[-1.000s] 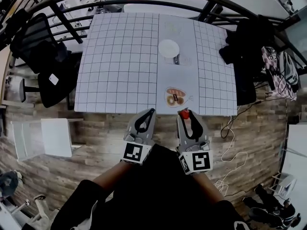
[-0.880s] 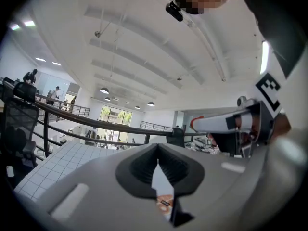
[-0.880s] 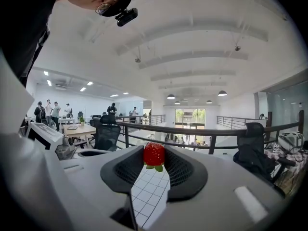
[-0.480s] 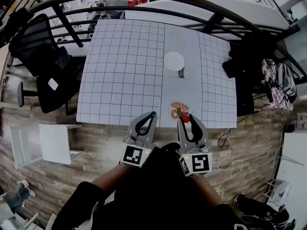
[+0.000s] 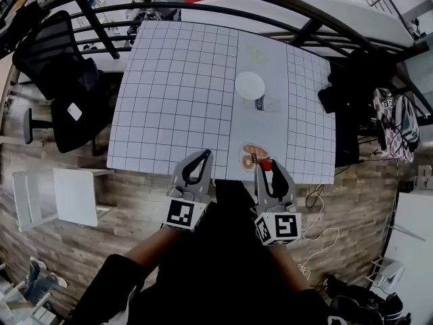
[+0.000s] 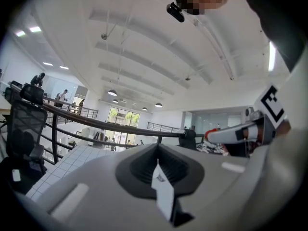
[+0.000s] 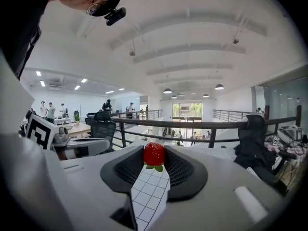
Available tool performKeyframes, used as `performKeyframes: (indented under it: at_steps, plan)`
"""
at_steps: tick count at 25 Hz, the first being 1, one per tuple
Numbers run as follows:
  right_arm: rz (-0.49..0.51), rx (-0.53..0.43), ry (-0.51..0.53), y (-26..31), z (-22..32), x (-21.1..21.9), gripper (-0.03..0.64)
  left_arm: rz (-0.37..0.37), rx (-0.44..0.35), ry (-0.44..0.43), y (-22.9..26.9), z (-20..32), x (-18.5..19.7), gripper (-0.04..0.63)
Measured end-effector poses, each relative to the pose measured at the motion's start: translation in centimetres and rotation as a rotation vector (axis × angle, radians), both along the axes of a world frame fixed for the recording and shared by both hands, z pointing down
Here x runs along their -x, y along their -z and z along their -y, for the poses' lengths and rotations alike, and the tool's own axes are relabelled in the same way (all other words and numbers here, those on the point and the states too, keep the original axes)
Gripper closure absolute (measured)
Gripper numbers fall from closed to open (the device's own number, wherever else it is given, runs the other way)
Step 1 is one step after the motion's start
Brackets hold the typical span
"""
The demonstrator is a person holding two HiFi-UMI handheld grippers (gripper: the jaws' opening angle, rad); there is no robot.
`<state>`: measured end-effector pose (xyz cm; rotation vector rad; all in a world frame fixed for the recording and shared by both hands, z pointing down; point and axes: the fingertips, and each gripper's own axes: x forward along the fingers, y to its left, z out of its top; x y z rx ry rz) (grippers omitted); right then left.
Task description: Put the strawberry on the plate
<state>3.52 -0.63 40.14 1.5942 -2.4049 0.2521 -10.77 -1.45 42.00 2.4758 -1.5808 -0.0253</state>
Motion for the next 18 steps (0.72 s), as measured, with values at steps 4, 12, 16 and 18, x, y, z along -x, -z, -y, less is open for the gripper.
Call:
performKeyframes:
  at_steps: [4, 12, 16, 18]
  plan:
    - [0.033, 0.015, -0.002, -0.6, 1.9, -0.6, 0.486, -0.005, -0.027, -0.013, 1.0, 0.3, -0.8, 0.588]
    - [0.051, 0.011, 0.047, -1.4, 5.8, 0.4, 0.486, 0.009, -0.037, -0.016, 1.7, 3.0, -2.1, 0.588]
    - [0.060, 0.020, 0.046, -1.9, 8.4, -0.4, 0.486, 0.030, -0.026, -0.022, 1.5, 5.3, -3.2, 0.588]
    - [0.054, 0.023, 0.044, -2.3, 9.7, -0.9, 0.486, 0.027, -0.012, -0.024, 1.2, 6.3, -3.8, 0.588]
